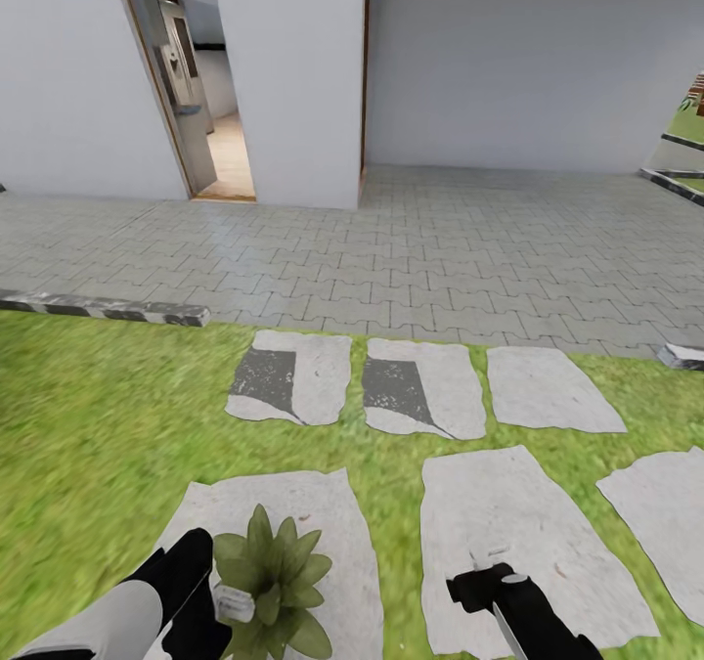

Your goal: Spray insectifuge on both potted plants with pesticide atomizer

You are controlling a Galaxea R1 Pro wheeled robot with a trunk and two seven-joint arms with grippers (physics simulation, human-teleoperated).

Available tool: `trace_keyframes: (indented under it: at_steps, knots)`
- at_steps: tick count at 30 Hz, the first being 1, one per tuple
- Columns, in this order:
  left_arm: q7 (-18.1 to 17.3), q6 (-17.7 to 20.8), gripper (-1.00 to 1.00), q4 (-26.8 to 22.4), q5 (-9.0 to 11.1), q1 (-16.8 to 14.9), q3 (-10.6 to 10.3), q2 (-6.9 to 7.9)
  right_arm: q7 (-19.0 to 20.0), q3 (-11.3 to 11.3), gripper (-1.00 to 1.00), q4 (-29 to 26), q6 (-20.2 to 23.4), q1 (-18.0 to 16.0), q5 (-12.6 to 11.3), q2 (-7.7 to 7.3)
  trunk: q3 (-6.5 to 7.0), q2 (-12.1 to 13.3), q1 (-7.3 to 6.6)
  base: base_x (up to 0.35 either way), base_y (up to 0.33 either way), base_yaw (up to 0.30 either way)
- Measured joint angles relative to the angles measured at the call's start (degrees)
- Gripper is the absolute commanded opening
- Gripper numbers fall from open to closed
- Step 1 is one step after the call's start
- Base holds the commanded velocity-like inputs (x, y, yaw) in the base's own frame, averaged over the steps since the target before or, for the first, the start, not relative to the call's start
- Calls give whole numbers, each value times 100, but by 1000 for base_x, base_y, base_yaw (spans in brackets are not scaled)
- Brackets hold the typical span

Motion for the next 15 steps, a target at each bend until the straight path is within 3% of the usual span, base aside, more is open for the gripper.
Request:
trace_keyframes:
  at_steps: [7, 15]
  knots:
    - [-6, -2, -100, -31, -1, -39, 10, -40, 0, 0, 100, 20, -2, 0, 0, 0, 0, 0, 0, 0, 0, 0]
    - [-7, 0, -100, -63, -6, -81, 1, -33, 0, 0, 100, 21, 1, 0, 0, 0, -107, -239, 131, 0, 0, -9]
